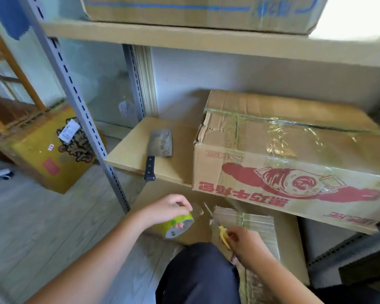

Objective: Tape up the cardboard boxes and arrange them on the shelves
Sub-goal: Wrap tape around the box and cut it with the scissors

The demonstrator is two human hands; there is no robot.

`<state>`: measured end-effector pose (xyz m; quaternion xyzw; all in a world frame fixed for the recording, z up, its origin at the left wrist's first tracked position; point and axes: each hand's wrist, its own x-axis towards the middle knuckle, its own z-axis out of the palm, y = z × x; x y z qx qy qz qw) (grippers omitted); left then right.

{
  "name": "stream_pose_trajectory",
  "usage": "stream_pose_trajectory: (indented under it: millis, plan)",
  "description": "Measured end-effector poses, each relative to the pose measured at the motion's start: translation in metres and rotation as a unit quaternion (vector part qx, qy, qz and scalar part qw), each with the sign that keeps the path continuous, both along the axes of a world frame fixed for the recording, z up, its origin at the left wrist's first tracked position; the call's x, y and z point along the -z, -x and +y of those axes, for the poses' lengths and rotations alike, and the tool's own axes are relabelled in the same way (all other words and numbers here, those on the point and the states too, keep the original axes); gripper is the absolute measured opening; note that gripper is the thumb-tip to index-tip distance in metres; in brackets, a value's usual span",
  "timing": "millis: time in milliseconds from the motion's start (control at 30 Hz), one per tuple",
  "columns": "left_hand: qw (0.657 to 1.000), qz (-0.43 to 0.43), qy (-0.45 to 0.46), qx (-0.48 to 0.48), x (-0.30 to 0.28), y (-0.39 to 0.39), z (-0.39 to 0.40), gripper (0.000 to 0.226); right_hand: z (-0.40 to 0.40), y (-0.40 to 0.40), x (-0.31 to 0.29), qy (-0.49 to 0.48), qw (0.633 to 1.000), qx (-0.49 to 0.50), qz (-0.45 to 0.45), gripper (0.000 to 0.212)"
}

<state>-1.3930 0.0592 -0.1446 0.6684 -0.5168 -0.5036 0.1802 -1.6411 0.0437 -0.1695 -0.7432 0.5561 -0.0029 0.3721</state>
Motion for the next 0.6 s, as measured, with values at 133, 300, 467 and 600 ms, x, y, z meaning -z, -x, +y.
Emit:
stream_pose_trajectory:
  millis: [133, 300, 467, 600]
  plan:
    - [0.990, 0.090, 0.113, -0.010, -0.074, 0.027, 0.018, 0.013, 0.009, 0.045, -0.087, 0.201, 0.976, 0.042, -0.072, 0.021]
    - [0.929, 0.250, 0.266, -0.066, -0.156, 0.090, 0.030, 0.017, -0.028, 0.090, -0.172, 0.416, 0.895, 0.152, -0.059, 0.018]
    - [0.890, 0.289, 0.334, -0.114, -0.204, 0.136, 0.029, 0.019, -0.083, 0.112, -0.190, 0.360, 0.913, 0.149, 0.121, 0.015]
    - [0.871, 0.315, 0.355, -0.127, -0.239, 0.159, 0.030, 0.014, -0.078, 0.108, -0.214, 0.395, 0.901, 0.108, 0.147, 0.034]
